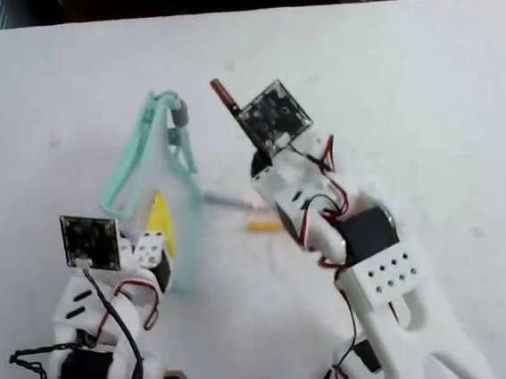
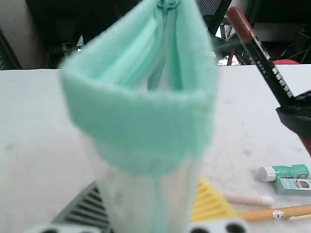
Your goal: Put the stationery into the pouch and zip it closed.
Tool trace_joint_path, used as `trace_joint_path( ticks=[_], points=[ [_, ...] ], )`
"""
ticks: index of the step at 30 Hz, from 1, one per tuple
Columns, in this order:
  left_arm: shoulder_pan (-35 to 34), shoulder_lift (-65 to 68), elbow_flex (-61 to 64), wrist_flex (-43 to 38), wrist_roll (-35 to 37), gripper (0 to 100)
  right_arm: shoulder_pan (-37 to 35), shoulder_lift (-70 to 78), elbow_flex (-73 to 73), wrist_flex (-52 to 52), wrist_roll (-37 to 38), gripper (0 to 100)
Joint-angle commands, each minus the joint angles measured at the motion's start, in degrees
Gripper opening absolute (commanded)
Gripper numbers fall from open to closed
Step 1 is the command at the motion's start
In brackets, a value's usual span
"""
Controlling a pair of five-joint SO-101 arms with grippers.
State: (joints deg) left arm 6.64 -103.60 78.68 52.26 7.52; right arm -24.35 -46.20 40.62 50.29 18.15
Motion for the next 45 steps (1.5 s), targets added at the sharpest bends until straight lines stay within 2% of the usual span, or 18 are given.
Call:
trace_joint_path(
  ticks=[1, 7, 12, 27, 31, 34, 37, 42, 45],
  points=[
    [1.27, -0.84, -2.37, 1.67, -2.20, 8, 0.84, -3.38, 3.08, -3.30, -1.14, 1.8],
    [1.27, -0.84, -2.37, 1.76, -2.37, 8, 0.40, -3.30, 7.82, -6.46, -1.32, 1.8],
    [-1.10, -0.84, -2.02, 3.34, -2.02, 18, 0.31, -3.30, 8.97, -7.25, -1.32, 1.8],
    [-0.92, -0.84, -0.88, 3.25, -2.29, 19, 0.31, -3.30, 9.05, -7.25, -1.32, 1.8],
    [-1.10, -0.84, -0.88, 3.34, -1.85, 24, 0.31, -3.82, 9.05, -7.25, -1.32, 1.8],
    [-1.19, -0.84, -0.97, 3.43, -0.09, 26, 0.48, -5.41, 7.30, -7.08, -1.67, 1.8],
    [-1.10, -0.84, -1.85, 4.57, 1.23, 28, 0.40, -9.36, 4.22, -6.73, -5.54, 1.8],
    [-0.84, -0.84, -6.95, 11.43, 0.88, 30, 0.13, -16.04, -3.43, -6.99, -8.18, 1.8],
    [-0.84, -0.84, -7.12, 14.15, -0.70, 30, -3.82, -17.63, -12.13, -7.08, -10.02, 1.8]
  ],
)
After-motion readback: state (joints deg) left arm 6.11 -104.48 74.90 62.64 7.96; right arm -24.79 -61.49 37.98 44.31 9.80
